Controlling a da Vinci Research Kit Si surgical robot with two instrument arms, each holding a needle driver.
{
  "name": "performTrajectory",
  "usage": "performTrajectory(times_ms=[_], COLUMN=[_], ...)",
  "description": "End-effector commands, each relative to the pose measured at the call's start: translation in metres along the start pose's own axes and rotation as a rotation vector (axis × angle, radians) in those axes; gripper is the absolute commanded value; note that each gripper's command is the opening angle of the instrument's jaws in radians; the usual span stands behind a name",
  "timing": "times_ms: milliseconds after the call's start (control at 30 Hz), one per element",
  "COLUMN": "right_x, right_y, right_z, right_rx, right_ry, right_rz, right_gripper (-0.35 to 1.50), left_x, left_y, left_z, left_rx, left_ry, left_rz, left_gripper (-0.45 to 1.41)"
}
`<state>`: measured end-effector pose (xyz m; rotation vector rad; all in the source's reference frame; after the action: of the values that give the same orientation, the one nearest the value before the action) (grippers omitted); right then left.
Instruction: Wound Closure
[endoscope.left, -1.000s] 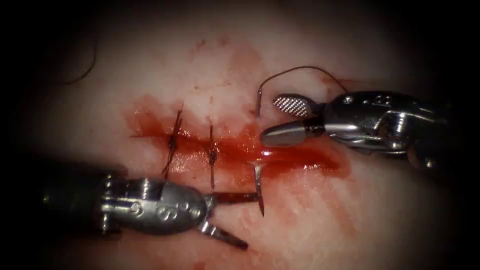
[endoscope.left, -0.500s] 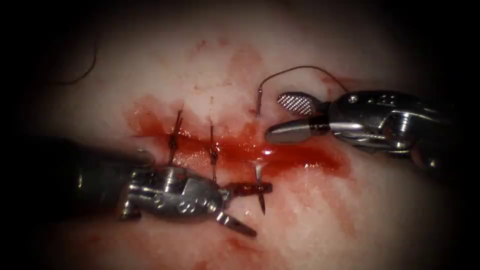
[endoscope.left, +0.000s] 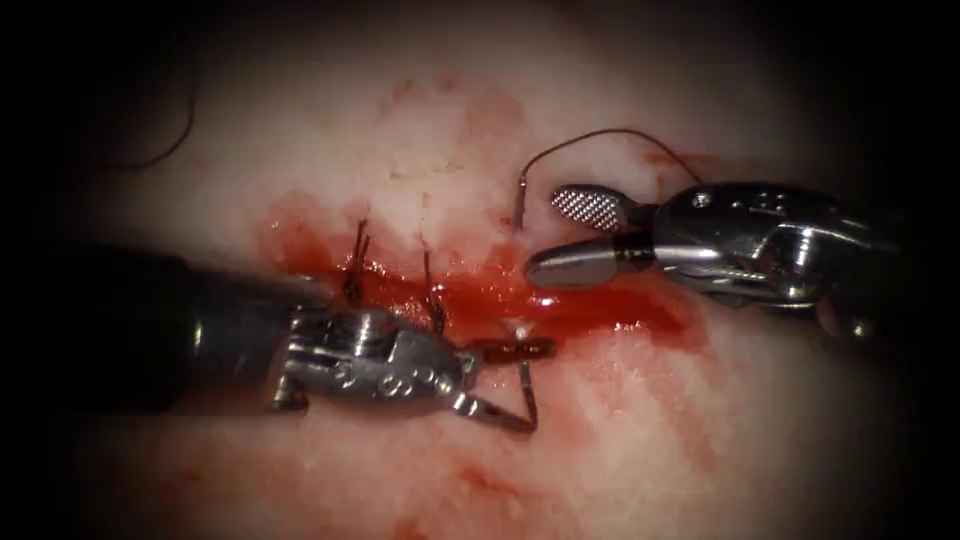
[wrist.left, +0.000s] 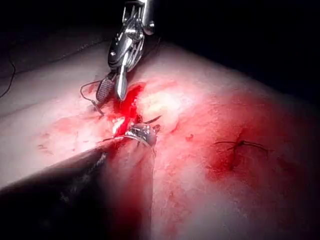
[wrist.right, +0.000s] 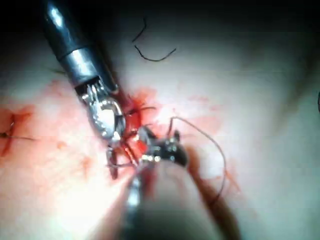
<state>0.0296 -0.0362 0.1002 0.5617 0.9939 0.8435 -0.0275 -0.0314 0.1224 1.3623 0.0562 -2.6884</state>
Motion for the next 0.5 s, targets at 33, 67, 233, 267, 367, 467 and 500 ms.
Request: performTrajectory(times_ms=[33, 67, 233, 267, 367, 467, 500], right_x=[-0.0001, -0.0001, -0.0001, -0.0001, -0.0002, -0.0003, -0.0003], right_y=[-0.0001, -0.0001, -0.0001, -0.0001, 0.0000, 0.0000, 0.0000], right_z=[0.0008, 0.0008, 0.0008, 0.0008, 0.0007, 0.0005, 0.0005], right_rx=[0.002, 0.002, 0.002, 0.002, 0.000, 0.002, 0.002], right_ry=[0.001, 0.001, 0.001, 0.001, 0.001, 0.001, 0.001], right_rz=[-0.002, -0.002, -0.003, -0.003, -0.003, -0.004, -0.004], right_gripper=[0.78, 0.76, 0.73, 0.73, 0.73, 0.73, 0.73], left_x=[0.0000, 0.0000, -0.0001, -0.0001, 0.0012, 0.0030, 0.0030], left_y=[0.0002, 0.0002, -0.0001, -0.0001, 0.0004, 0.0011, 0.0011], left_z=[0.0005, 0.0003, -0.0011, -0.0013, -0.0024, -0.0029, -0.0029], left_rx=[-0.002, 0.014, 0.091, 0.101, 0.110, 0.056, 0.056], left_ry=[0.000, -0.009, -0.017, -0.019, 0.018, 0.079, 0.079], left_rz=[-0.004, -0.013, -0.078, -0.086, -0.188, -0.296, -0.296], left_gripper=[0.15, 0.05, -0.45, -0.45, -0.45, -0.45, -0.45])
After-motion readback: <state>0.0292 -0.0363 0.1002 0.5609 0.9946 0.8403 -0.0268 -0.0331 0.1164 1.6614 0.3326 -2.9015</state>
